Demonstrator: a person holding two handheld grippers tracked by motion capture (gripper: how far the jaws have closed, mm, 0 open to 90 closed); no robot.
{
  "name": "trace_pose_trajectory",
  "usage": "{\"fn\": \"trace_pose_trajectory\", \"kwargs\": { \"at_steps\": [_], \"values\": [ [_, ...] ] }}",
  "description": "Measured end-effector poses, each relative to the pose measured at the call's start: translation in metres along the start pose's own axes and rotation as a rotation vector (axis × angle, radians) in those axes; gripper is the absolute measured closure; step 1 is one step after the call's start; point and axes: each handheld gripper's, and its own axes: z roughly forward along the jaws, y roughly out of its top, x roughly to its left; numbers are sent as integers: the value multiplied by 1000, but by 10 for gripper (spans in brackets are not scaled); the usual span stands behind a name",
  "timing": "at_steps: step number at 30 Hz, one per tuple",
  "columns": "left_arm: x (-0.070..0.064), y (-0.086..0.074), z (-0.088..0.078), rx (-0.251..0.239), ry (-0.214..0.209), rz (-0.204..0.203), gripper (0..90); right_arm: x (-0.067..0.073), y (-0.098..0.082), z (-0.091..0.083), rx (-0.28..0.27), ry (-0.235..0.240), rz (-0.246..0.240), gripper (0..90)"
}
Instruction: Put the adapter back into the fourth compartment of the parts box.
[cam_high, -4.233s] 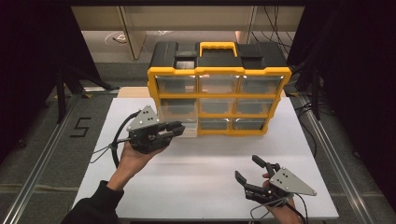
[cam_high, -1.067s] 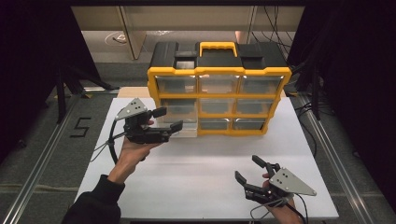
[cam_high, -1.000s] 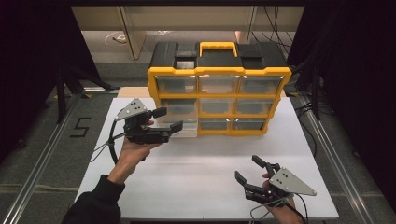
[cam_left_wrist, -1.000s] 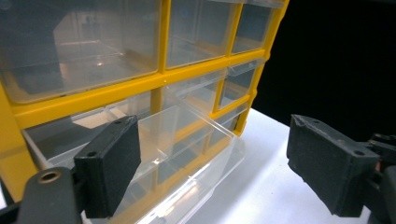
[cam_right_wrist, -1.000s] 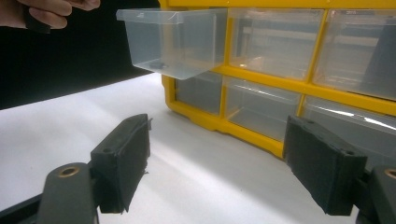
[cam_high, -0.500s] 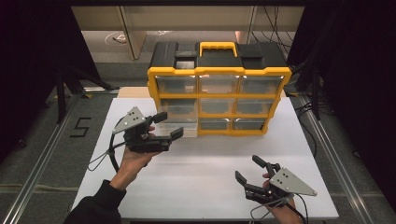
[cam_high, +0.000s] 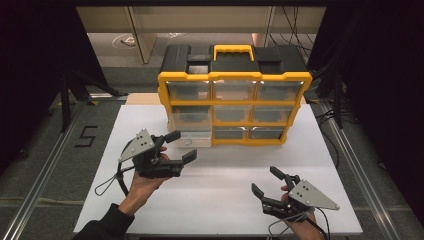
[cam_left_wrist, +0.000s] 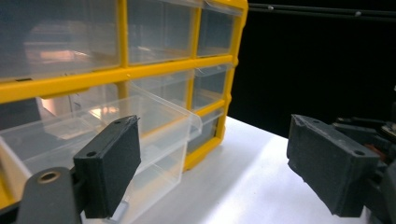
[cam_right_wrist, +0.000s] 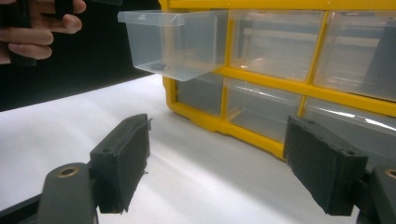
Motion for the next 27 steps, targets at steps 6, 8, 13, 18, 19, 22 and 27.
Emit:
{"fn": "trace_pose_trajectory", "kwargs": {
  "at_steps": [6,8,13,18,19,22,27],
  "values": [
    [-4,-8,-1,6,-32,-4,162,0,0,0,3,2,0,238],
    [-5,-11,-2,11,-36,-4,159,0,0,0,1,4,-1,238],
    [-5,-19,-4,26,-40,-4,159,0,0,0,1,3,0,237],
    [-5,-25,-6,27,-36,6,159,0,0,0,1,5,0,237],
    [-5,-26,-7,25,-34,9,159,0,-1,1,2,6,-2,237],
    [-6,-29,-8,21,-37,8,159,0,-1,1,-2,6,-1,237],
    [-8,-34,-9,31,-40,22,160,0,-1,1,1,6,0,234]
  ]
}}
